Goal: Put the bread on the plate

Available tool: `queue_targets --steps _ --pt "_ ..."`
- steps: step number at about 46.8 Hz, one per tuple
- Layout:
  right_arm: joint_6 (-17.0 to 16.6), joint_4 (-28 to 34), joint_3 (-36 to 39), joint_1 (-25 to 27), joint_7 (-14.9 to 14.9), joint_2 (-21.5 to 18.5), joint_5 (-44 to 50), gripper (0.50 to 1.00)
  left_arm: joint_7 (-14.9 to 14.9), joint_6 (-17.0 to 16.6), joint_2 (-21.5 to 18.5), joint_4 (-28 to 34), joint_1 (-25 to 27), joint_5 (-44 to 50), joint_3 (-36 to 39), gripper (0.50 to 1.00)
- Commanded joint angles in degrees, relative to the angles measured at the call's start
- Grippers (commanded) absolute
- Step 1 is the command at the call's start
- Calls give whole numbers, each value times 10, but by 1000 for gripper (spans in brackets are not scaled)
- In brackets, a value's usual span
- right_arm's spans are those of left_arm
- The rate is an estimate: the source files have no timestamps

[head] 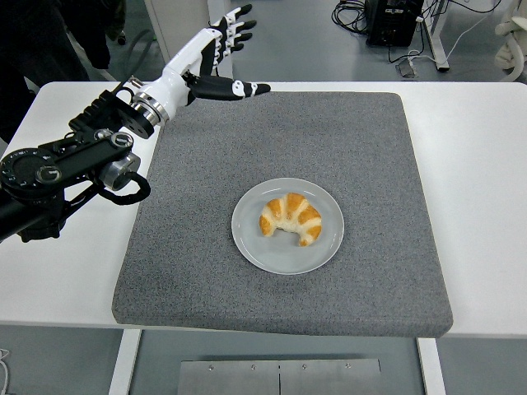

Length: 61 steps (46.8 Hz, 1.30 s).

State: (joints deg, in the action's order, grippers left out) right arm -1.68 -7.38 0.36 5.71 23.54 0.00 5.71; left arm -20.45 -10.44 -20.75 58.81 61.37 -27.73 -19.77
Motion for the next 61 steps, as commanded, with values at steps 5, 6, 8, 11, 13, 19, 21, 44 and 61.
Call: queue_targets --steps 5,6,8,11,13,19,21,44,61 --pt "0 0 0 0 0 0 0 1000 -2 12 9 -76 -4 70 -28 972" --pt "1 0 0 0 0 0 0 1000 -2 16 11 -84 -4 77 -30 972" --pt "0 0 0 0 -1 0 0 1000 -1 23 17 -96 -5 93 -35 972" --pt "0 0 0 0 0 0 0 1000 -1 31 23 -119 -5 121 -47 972" --pt "0 0 0 0 -1 0 0 1000 -1 38 25 -139 -4 137 -57 972" --pt "0 0 0 0 -1 0 0 1000 -1 77 40 -196 -4 159 -90 972" --pt "0 0 0 0 -1 0 0 1000 0 82 47 -211 -4 160 -99 972" --pt "-2 -6 0 -14 0 0 0 1000 0 128 117 -300 -41 240 -171 972" --pt "-1 -2 0 -12 0 0 0 1000 1 169 116 -342 -42 254 -197 974"
